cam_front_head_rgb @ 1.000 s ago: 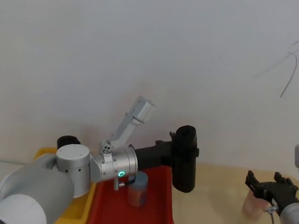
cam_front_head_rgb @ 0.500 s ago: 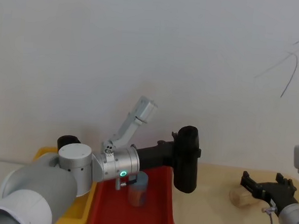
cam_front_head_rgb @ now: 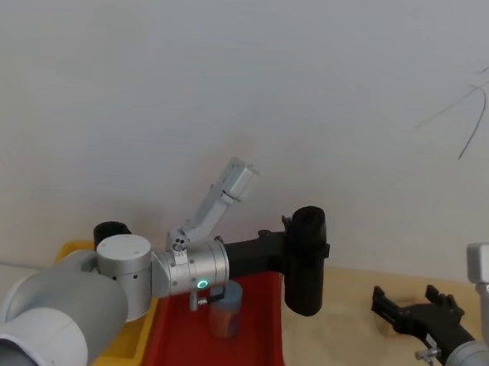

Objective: Pick up the garbage bag with the one hand and transfer it to the other hand.

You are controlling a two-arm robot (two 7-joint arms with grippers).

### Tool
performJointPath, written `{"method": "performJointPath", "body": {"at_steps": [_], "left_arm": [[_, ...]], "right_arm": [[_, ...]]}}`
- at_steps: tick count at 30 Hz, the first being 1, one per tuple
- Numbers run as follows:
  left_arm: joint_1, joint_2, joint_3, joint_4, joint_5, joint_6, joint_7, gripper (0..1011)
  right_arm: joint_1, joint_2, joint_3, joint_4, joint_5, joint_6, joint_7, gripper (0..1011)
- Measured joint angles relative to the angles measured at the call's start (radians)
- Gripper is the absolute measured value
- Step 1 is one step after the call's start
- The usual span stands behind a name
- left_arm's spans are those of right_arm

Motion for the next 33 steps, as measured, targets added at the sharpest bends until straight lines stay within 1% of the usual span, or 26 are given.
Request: {"method": "performJointPath", "body": {"at_steps": [6,10,16,17,26,33], "left_arm": [[-0.002,-0.002,0.001,0.005,-0.001,-0.002,-0.001,407],[-0.003,-0.002,0.001,0.007,-0.001,-0.002,-0.002,407],[-0.003,-0.003,0.002,0.009,-0.002,-0.003,-0.002,407],[-0.003,-0.003,0.002,0.009,-0.002,-0.003,-0.002,407],[-0.004,-0.003,0.002,0.010,-0.002,-0.004,-0.003,407],[-0.005,-0.004,0.002,0.011,-0.002,-0.004,-0.003,407]], "right_arm": [[-0.014,0.020,-0.018,-0.019,0.025,0.006,0.064,1001],[-0.015,0.035,-0.037,-0.020,0.040,0.011,0.112,1001],[0.002,0.049,-0.067,0.002,0.047,0.015,0.161,1001],[0.011,0.051,-0.078,0.015,0.047,0.015,0.169,1001],[0.064,0.047,-0.126,0.083,0.027,0.003,0.180,1001],[0.094,0.040,-0.150,0.120,0.015,-0.010,0.179,1001]]}}
